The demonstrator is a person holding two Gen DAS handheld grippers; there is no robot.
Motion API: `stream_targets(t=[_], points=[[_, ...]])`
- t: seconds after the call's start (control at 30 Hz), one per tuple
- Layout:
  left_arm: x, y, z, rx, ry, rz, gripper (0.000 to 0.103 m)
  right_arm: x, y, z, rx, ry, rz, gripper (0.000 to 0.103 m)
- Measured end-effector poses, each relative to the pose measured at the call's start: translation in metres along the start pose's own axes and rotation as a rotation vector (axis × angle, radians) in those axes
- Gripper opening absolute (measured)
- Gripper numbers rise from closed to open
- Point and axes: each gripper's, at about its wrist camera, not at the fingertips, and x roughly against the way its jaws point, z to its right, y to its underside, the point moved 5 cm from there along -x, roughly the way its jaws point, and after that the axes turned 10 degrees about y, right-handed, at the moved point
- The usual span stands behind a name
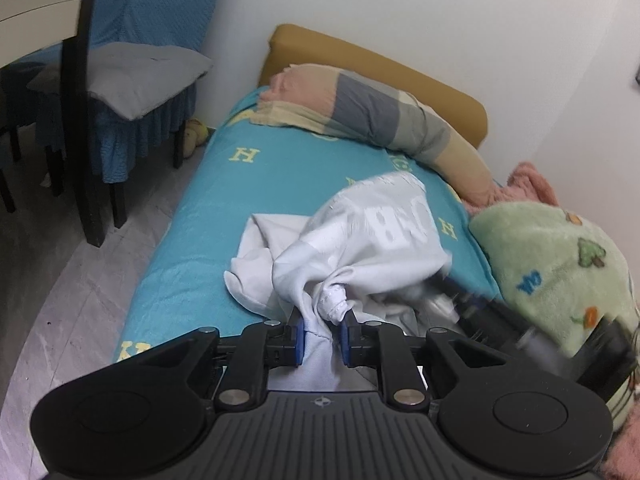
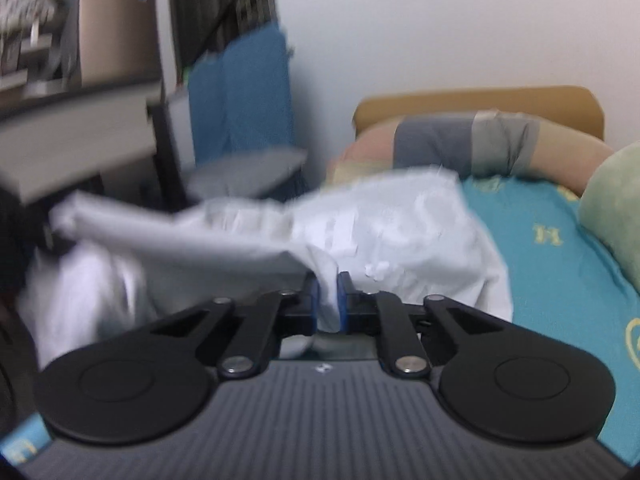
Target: Fold clothes
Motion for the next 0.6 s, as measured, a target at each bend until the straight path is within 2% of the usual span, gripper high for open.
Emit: stream_targets(t=[0.2,0.3,0.4,0.53,0.6], points=[[-0.003,0.012,0.026,-0.114,0.056,-0.042,0.025,0.034,-0.052,0.027,-0.101,0.037,0.166,0.005],[0.001,0.017,0.044,-0.160,0.089,-0.041,0.027,0.065,-0.081,0.030,-0.100,0.056,0.276,0.005],[0.001,0.027,0.058,-0.207,0.079,-0.052,0.026,0.099,-0.108,0.032,-0.089,0.074,0.381,0.005],[0.012,0.040,0.088,-0.280,0.123,-0.032,0.027,0.143,-0.126,0.028,-0.023,0.110,0.422,0.005],[0.020,0.050,0.108,-0.338,0.168,-0.016,0.038,0.161,-0.127,0.026,0.040,0.123,0.406,0.005]])
